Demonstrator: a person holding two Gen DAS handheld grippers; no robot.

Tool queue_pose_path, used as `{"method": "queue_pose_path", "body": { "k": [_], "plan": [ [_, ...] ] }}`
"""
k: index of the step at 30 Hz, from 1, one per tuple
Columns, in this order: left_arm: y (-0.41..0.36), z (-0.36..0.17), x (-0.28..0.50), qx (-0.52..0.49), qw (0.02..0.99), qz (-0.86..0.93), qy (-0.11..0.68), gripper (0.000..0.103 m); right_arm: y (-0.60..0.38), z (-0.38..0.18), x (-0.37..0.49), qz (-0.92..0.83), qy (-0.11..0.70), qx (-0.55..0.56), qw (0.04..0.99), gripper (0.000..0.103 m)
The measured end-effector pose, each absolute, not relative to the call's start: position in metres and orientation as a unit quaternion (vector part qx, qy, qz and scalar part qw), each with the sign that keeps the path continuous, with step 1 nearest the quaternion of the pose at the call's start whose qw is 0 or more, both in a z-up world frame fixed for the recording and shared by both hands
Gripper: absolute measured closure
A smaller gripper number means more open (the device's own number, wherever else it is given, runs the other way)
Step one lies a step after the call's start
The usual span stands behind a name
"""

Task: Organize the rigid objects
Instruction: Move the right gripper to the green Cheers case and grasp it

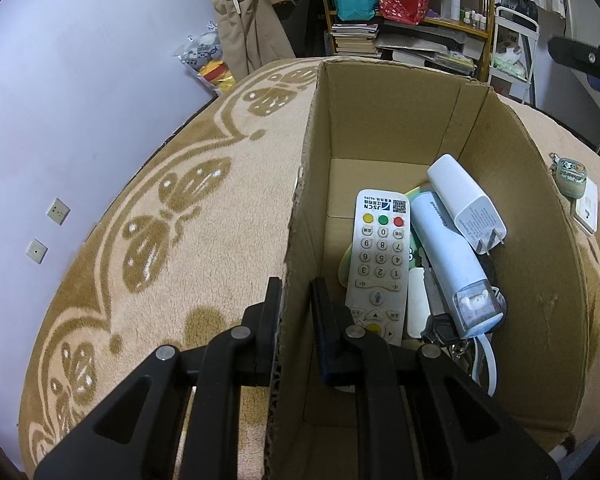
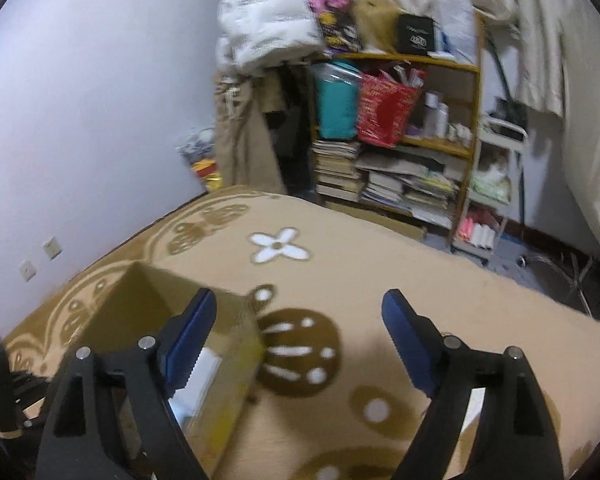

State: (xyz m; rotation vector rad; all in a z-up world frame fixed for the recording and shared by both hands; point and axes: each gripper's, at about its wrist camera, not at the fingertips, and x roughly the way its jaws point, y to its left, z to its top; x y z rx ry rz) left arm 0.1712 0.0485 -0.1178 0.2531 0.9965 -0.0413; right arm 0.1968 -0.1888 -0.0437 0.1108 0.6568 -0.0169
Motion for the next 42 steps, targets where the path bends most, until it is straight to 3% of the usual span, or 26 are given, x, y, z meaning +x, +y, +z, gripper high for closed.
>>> {"method": "queue_pose_path", "body": {
  "k": [13,30,42],
  "plan": [
    [0.048,-0.116,0.172,0.126,0.870,-0.017,0.477,0.089,-0.270,-0.092,0.212,-0.088,0.369,0.086,0.921,0.014],
    [0.044,-0.116,0.172,0.135,0.869,-0.006,0.476,0.088,-0.302,-0.147,0.221,-0.090,0.448,0.075,0.886,0.014],
    [0.044,-0.115,0.172,0.134,0.869,-0.006,0.477,0.088,-0.311,-0.160,0.220,-0.088,0.478,0.097,0.868,0.029]
  ]
}}
